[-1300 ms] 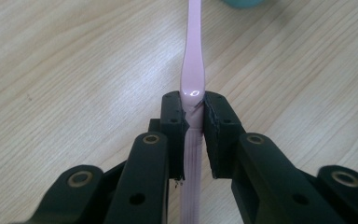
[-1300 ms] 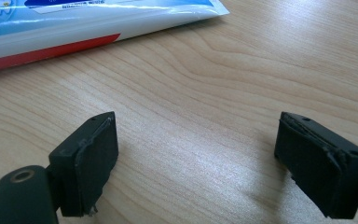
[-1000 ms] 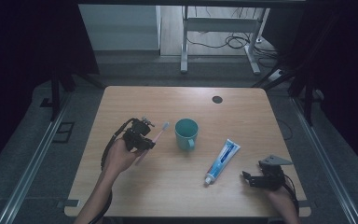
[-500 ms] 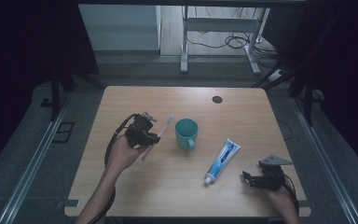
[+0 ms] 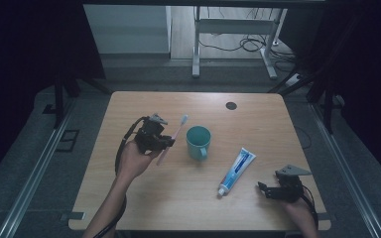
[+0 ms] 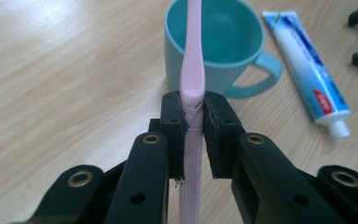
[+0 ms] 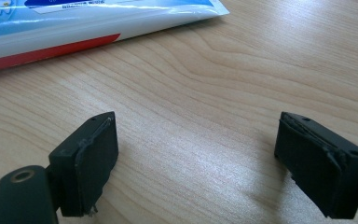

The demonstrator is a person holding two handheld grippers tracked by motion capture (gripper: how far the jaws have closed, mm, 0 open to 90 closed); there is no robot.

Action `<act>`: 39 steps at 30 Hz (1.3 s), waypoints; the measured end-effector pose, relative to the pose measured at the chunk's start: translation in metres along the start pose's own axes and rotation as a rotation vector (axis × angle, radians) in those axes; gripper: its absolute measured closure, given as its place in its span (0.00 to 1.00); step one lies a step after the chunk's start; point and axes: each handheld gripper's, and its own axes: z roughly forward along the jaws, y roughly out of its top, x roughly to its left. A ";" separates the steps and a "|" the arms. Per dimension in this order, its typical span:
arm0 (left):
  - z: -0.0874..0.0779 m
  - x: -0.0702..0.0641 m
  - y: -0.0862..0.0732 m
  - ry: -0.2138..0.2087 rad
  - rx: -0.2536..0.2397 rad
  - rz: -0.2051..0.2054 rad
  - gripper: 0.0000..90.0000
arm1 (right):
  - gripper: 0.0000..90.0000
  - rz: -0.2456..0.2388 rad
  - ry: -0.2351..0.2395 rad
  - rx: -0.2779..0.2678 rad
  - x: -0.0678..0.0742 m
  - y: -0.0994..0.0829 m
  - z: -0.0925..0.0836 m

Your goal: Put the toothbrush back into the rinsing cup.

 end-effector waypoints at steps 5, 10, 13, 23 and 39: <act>0.000 -0.004 0.008 -0.009 -0.039 0.001 0.88 | 0.15 0.000 0.000 0.000 0.000 0.000 0.000; 0.002 -0.008 0.017 -0.011 -0.062 0.017 0.88 | 0.15 0.000 0.000 0.000 0.000 0.000 0.000; 0.004 -0.010 0.021 -0.011 -0.085 0.019 0.88 | 0.15 0.000 0.000 0.000 0.000 0.000 0.000; 0.005 -0.012 0.036 -0.027 -0.153 0.007 0.88 | 0.15 0.001 0.000 0.000 0.000 0.000 0.000; 0.017 -0.014 0.056 -0.042 -0.218 -0.010 0.88 | 0.15 0.000 0.001 0.000 0.000 0.000 0.000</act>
